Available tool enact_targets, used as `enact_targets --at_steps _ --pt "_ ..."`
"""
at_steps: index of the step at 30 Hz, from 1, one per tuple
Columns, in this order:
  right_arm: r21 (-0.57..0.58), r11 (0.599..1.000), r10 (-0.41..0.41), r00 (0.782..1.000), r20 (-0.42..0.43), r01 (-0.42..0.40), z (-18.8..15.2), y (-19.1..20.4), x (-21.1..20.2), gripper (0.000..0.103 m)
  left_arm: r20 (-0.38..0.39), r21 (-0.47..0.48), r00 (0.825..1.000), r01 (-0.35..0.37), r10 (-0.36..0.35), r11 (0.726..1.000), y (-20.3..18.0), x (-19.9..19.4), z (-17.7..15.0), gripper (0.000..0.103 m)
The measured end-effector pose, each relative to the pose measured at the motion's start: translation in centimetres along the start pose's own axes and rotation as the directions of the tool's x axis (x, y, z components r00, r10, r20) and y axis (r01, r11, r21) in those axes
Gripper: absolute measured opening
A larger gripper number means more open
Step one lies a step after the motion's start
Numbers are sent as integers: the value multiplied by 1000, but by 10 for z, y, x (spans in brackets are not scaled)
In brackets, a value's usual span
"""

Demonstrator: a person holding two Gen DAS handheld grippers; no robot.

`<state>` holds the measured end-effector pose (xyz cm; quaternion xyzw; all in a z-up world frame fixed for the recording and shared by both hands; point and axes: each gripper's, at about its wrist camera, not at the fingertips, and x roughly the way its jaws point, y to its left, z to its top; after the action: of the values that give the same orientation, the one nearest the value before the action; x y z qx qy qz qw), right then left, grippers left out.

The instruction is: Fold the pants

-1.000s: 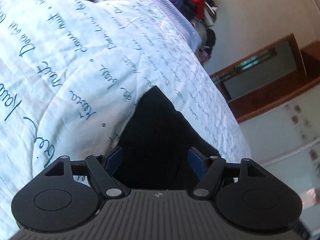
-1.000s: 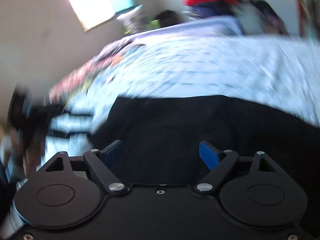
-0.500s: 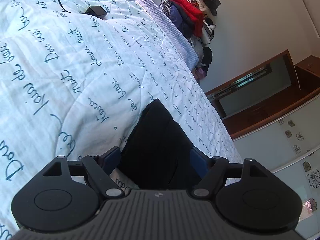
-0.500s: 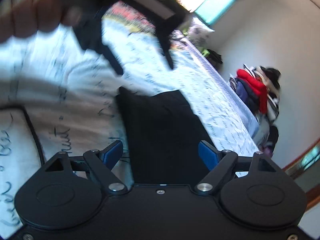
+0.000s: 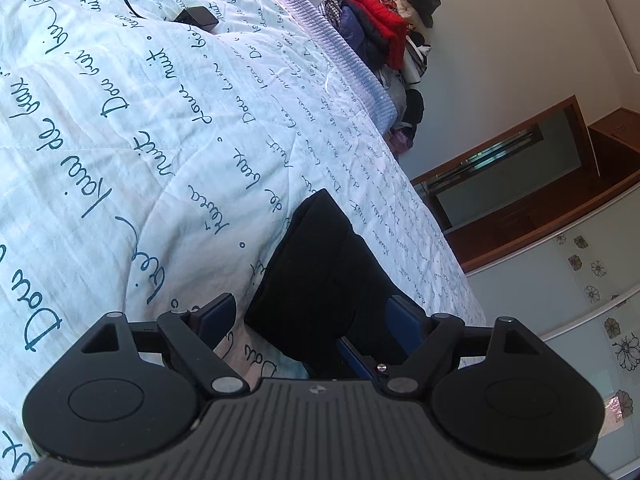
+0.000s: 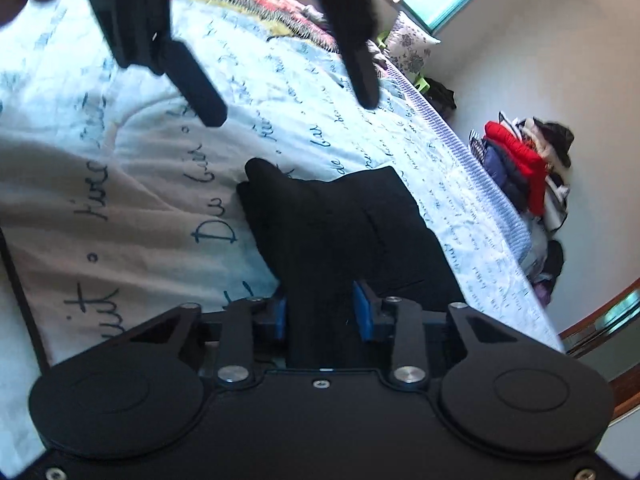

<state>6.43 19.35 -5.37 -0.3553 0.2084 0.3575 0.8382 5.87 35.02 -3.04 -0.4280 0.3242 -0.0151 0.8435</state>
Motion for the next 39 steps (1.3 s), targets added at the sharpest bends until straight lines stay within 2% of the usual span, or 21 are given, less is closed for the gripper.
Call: enact_targets --at_steps 2,3,6,9,16,19,20,22,23,24,26,27,29,30,31,34,35,36,37,38,39 --pt "168 982 79 996 42 -85 -4 -22 -2 23 -5 -12 1000 -1 0 1000 2 3 2 82" --pt "272 952 125 990 65 -138 -8 -35 -4 19 -8 -21 1000 2 -3 1000 2 4 3 82" --pt "508 822 202 966 162 -257 -27 -71 -8 14 -26 -47 999 29 -31 998 2 12 6 83" --pt "610 730 218 951 220 -309 -40 -85 -9 11 -55 -70 996 67 -71 995 -4 24 8 83" --pt "637 698 204 943 261 -327 -46 -89 -19 11 -97 -165 982 146 -163 976 -10 67 17 85" --pt "643 688 207 941 270 -336 -47 -91 -20 11 -131 -211 977 139 -169 968 -8 94 25 85" --pt "644 686 210 940 270 -338 -48 -92 -20 11 -137 -215 980 110 -141 970 -8 101 27 85" --pt "649 680 214 939 271 -342 -51 -91 -21 11 -169 -166 983 36 -65 985 -13 114 32 72" --pt "651 676 219 938 270 -345 -52 -91 -20 11 -191 -118 982 -7 -16 993 -18 121 32 55" --pt "655 669 231 936 265 -351 -52 -91 -16 11 -203 -70 978 -53 38 996 -22 126 32 43" --pt "671 648 276 932 234 -361 -54 -90 -8 18 -198 4 975 -104 102 995 -26 130 30 45" --pt "686 627 293 927 232 -370 -56 -91 -7 31 -191 35 974 -120 125 992 -28 130 29 41" --pt "727 549 295 909 293 -412 -66 -100 -14 48 -149 125 971 -169 187 978 -39 126 26 41" --pt "752 496 292 899 327 -435 -73 -107 -19 62 -127 170 969 -190 212 967 -45 124 23 41" --pt "779 430 290 887 360 -457 -82 -114 -22 68 -106 216 966 -208 234 954 -51 121 20 40" --pt "841 211 339 844 415 -498 -105 -129 -12 72 -59 310 961 -240 270 920 -70 118 12 28" --pt "860 161 380 835 399 -484 -111 -129 -2 76 -52 331 959 -245 277 911 -76 117 11 24" --pt "870 135 426 821 380 -473 -116 -125 8 79 -53 340 959 -246 280 908 -80 117 10 20" --pt "866 138 423 819 387 -480 -118 -125 9 75 -52 341 958 -247 281 907 -83 116 10 20" --pt "866 116 417 815 403 -487 -120 -128 5 75 -52 338 959 -246 279 909 -86 114 11 19" --pt "866 69 418 802 427 -496 -122 -132 0 77 -52 333 960 -243 275 911 -88 112 11 19"
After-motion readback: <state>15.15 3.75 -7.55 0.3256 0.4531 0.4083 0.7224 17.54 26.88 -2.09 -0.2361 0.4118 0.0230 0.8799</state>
